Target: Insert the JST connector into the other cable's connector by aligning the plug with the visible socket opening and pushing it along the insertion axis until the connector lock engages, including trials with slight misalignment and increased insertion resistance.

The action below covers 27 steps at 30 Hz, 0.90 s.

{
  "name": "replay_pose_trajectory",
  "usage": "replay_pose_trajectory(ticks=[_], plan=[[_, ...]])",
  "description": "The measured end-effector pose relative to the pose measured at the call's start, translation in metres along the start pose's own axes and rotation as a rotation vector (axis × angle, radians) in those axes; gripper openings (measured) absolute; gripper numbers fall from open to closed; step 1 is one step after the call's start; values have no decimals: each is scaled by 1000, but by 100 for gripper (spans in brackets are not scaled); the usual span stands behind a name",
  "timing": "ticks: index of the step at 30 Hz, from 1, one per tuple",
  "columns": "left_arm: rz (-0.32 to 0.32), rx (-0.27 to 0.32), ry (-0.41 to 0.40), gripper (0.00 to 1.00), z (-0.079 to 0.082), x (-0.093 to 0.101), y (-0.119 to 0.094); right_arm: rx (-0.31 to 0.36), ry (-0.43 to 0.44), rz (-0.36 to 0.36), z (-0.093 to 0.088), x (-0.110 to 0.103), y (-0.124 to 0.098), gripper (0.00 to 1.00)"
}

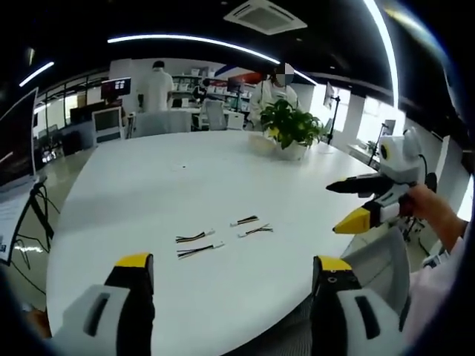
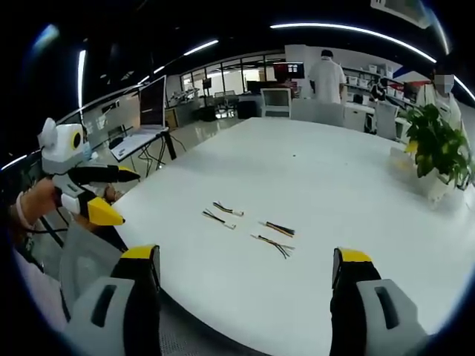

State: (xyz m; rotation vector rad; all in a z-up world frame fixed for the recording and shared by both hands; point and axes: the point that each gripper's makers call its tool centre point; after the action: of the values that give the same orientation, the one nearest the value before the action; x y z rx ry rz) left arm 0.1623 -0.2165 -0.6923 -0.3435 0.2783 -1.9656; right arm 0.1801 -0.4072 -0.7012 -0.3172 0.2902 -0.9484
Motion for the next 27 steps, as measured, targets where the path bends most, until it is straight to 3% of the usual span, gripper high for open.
replay_pose_trajectory(ticks=[27], plan=[[18,-57,-11,83,-12,-5,1,-1,-6,23,0,-3,4,91]])
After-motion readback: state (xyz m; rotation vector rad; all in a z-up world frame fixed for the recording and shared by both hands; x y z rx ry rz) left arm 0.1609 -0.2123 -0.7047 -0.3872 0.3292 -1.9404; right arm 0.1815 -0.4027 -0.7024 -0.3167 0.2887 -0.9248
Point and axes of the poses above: the point that each gripper's makers call its tool centre point, and the gripper's own axes: y roughly forward along the fingers, x roughly to its right, z roughly out of its top, and after that the axes turned 10 degrees about x, right-handed
